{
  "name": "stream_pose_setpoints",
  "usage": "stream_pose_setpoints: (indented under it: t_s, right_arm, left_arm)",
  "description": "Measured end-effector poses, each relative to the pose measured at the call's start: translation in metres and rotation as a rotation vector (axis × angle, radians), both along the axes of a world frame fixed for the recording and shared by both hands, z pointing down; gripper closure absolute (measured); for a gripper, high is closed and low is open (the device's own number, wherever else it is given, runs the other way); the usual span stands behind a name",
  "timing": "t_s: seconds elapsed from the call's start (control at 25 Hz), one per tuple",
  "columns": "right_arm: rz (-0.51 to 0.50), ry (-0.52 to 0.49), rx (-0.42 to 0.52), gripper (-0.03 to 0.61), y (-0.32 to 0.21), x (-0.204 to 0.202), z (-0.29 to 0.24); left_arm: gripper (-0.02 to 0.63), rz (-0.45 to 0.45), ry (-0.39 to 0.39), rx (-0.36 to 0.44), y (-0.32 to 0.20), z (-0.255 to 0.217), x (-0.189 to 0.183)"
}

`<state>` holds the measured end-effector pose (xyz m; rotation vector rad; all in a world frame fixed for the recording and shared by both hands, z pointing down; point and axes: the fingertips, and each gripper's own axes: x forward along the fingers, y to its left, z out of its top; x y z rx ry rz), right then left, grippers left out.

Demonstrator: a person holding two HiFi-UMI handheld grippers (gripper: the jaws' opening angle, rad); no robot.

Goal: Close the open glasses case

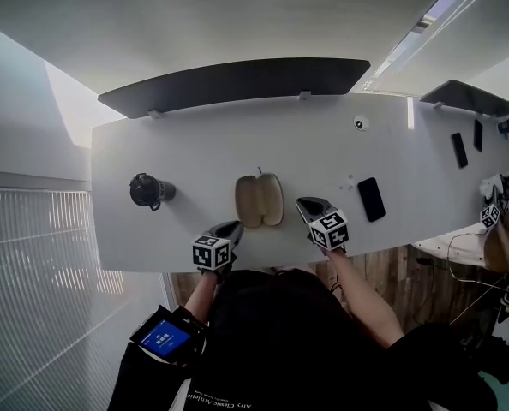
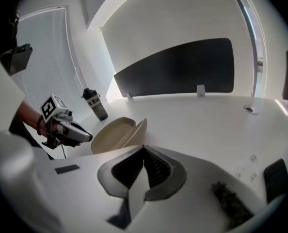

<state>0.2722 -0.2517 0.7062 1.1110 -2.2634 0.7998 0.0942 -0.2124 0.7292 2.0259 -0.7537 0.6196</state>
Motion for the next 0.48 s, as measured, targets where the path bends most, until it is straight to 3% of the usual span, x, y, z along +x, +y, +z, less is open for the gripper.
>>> stream_pose_setpoints:
  t_s: [0.24, 0.48]
  right_arm:
    - [-0.059, 0.021, -0.068, 0.571, -0.005, -0.022, 0.023]
    - [-0.058, 0.002, -0.054, 0.571, -0.011, -0.039, 0.018]
  left_arm:
    - [0.572, 0.064, 0.003, -0.031, 0.002, 0.009, 0.001]
    - [0.572, 0.084, 0.008, -0.061, 0.005, 0.021, -0.005]
